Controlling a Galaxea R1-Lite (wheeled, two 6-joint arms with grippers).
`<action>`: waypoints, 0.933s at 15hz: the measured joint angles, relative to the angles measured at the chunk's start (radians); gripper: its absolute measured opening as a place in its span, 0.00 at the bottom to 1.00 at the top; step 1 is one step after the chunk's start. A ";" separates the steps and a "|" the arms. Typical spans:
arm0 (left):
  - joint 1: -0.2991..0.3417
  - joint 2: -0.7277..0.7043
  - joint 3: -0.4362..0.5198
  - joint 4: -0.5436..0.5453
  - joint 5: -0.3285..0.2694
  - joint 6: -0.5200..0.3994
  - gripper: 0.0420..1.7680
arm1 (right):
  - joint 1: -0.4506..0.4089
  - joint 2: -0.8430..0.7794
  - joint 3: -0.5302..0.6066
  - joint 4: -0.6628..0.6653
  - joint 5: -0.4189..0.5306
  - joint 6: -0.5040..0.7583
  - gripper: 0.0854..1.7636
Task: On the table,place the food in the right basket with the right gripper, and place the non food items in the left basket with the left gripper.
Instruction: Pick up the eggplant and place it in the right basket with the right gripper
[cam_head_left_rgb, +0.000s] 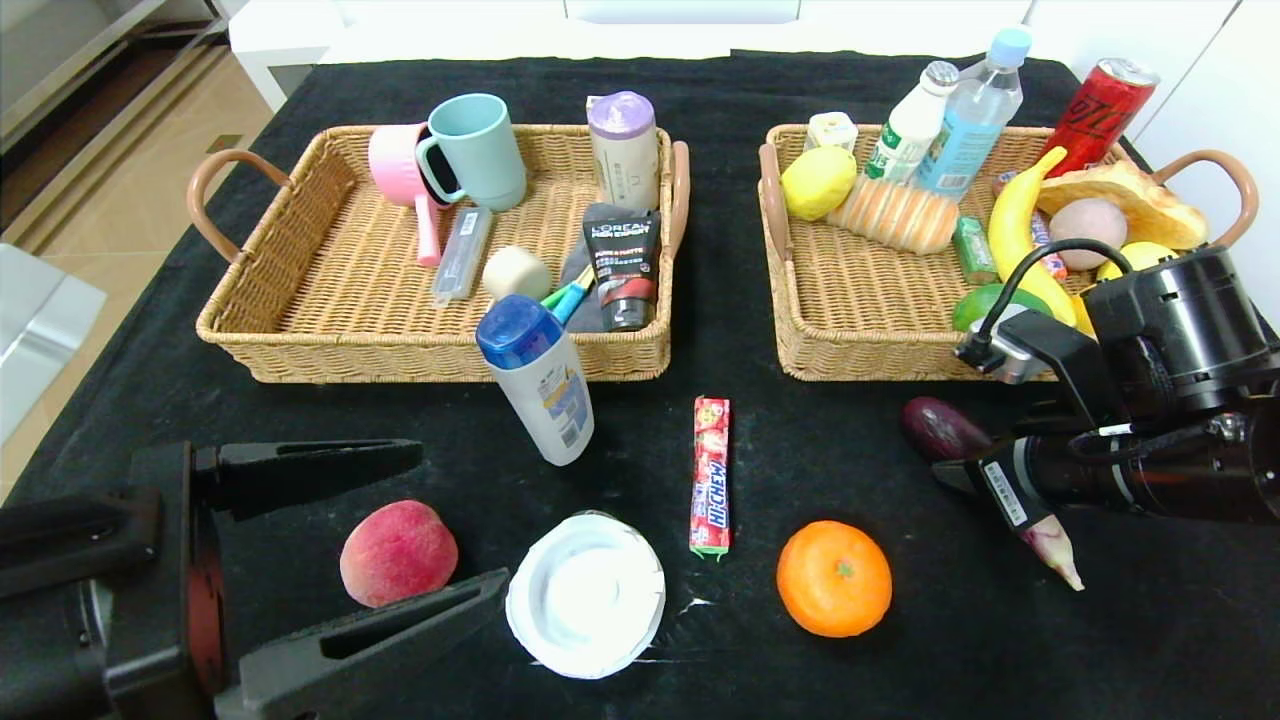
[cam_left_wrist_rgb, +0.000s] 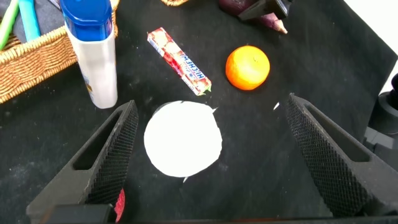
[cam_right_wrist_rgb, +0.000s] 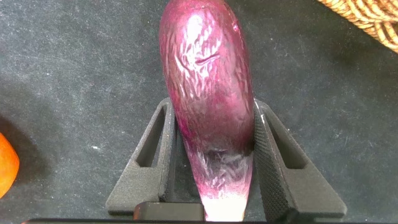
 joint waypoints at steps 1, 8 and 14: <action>0.000 0.000 0.000 0.000 0.000 0.000 0.97 | 0.000 -0.003 0.000 0.001 0.000 0.000 0.43; 0.000 -0.001 0.005 -0.001 0.002 0.011 0.97 | 0.022 -0.107 -0.009 0.119 -0.002 -0.002 0.43; 0.001 -0.001 0.003 -0.006 0.009 0.012 0.97 | 0.026 -0.197 -0.089 0.167 -0.002 0.000 0.43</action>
